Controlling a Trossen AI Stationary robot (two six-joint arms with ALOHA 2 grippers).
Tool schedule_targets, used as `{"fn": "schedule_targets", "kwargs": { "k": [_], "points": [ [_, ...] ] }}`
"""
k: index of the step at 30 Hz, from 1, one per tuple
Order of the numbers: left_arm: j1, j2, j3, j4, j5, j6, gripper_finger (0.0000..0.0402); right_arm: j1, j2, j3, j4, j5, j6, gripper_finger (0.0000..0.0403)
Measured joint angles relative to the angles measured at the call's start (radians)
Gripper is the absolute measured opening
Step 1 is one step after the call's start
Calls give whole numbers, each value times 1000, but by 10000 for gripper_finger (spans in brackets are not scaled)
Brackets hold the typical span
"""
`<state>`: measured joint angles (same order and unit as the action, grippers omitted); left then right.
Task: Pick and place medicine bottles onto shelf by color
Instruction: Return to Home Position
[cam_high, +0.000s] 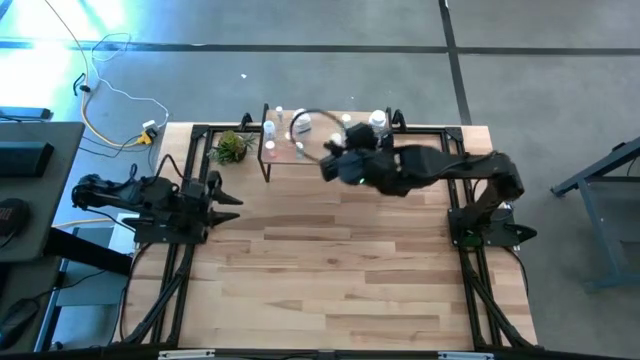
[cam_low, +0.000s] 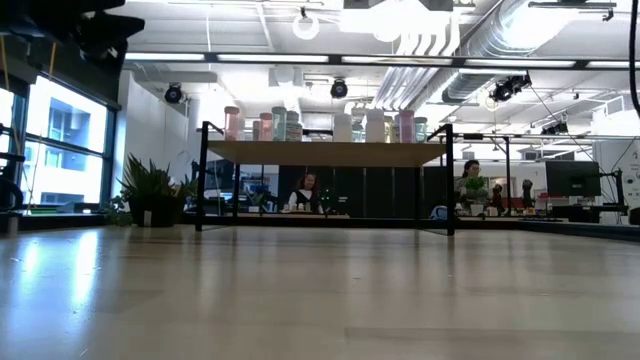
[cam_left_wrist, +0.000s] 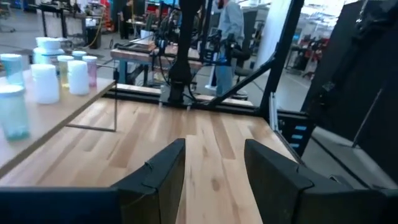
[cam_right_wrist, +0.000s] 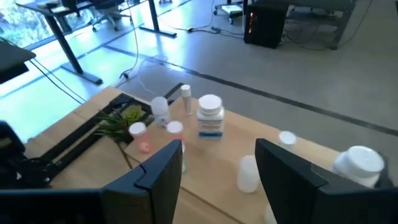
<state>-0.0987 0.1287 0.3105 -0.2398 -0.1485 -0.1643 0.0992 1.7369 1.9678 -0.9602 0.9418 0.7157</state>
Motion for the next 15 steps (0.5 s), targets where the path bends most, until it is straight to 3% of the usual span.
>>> {"fn": "schedule_targets", "kwargs": {
  "k": [5,15],
  "points": [
    [0,1,-78,75,19,-41,157,-39,-79,0,-55,-52,-28,194],
    [0,1,-189,197,35,-67,157,-116,-222,0,-224,-60,-96,194]
  ]
}}
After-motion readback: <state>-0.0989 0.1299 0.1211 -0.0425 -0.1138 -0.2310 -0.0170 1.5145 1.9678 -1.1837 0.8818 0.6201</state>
